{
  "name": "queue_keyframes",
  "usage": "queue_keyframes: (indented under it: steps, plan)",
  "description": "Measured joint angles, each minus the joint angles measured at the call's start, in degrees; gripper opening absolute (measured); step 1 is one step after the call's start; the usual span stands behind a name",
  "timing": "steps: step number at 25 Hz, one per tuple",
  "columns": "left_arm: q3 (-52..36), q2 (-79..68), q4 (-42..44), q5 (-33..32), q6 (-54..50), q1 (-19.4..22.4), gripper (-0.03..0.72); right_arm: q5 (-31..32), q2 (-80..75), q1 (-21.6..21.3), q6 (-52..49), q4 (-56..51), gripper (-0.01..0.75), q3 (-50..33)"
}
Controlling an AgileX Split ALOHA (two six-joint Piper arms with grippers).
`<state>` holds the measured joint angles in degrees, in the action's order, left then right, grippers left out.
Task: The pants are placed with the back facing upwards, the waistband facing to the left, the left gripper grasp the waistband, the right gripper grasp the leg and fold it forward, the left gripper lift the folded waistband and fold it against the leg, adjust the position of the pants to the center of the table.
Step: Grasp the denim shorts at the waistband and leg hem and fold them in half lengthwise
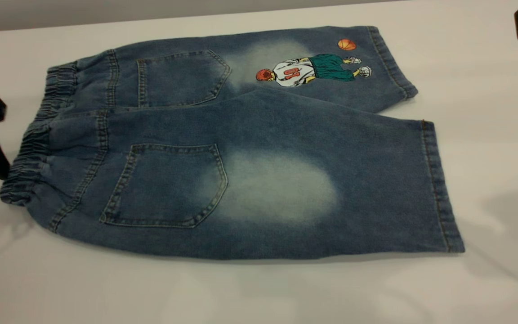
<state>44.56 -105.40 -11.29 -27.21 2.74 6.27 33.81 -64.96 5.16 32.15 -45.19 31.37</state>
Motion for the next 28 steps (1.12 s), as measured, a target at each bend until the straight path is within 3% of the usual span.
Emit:
queue_keyframes:
  steps: [6,17,22,28]
  plan:
    - [2.3,-4.9,-4.4,1.3,3.0,-0.1,0.456,0.0,0.0,0.0,0.0,0.1,0.437,0.0]
    - [2.6,-9.7,-4.4,3.8,3.0,-0.1,0.446,-0.4,0.0,0.0,-0.1,0.2,0.437,0.0]
    - [2.6,-10.9,-6.4,4.8,3.0,-0.1,0.349,-0.4,-0.4,0.0,-0.1,0.1,0.437,0.0]
    - [2.6,-11.3,-7.7,5.3,3.1,-0.2,0.141,-0.3,-3.9,0.0,-0.1,0.1,0.437,-0.1]
